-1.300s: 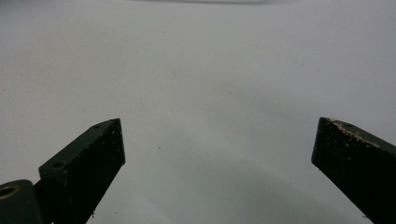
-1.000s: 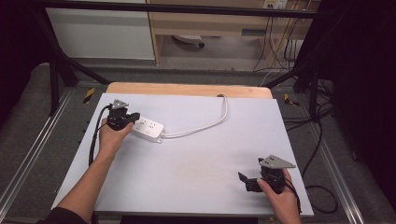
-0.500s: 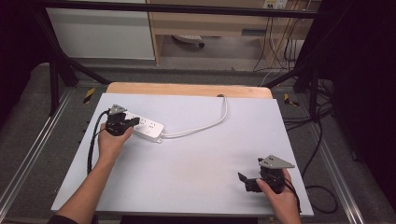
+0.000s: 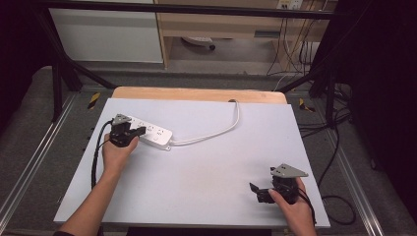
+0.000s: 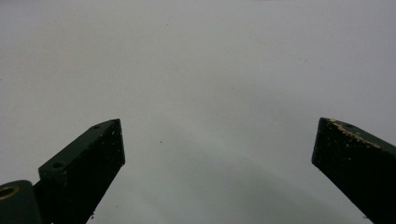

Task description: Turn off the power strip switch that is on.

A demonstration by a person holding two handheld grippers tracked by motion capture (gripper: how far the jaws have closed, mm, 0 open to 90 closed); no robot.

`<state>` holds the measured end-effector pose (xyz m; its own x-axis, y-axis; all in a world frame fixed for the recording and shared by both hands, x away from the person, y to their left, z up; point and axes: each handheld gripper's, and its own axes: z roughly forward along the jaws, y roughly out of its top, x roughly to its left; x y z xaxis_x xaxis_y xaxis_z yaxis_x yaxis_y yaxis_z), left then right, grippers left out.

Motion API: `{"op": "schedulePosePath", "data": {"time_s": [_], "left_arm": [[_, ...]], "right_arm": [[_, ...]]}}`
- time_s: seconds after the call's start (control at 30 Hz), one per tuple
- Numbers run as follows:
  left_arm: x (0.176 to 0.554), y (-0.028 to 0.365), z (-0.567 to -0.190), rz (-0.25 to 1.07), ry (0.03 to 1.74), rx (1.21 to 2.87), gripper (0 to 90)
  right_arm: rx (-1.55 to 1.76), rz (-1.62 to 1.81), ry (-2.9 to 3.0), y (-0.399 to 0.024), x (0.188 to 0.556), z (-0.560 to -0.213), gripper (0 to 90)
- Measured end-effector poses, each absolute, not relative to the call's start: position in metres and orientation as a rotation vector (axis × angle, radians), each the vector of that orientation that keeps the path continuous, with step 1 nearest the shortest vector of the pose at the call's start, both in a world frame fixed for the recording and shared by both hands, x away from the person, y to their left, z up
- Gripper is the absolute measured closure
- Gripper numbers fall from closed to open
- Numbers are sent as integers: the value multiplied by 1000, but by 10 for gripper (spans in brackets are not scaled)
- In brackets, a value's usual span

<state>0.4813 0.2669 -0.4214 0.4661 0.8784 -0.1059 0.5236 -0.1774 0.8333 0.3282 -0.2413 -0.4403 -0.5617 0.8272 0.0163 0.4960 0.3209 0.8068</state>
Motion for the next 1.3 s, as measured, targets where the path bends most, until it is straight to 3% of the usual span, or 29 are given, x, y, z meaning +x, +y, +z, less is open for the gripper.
{"op": "schedulePosePath", "data": {"time_s": [1.3], "left_arm": [[484, 264, -432, 561, 1168, 1872, 900]], "right_arm": [[1111, 1162, 2231, -240, 324, -440, 32]]}}
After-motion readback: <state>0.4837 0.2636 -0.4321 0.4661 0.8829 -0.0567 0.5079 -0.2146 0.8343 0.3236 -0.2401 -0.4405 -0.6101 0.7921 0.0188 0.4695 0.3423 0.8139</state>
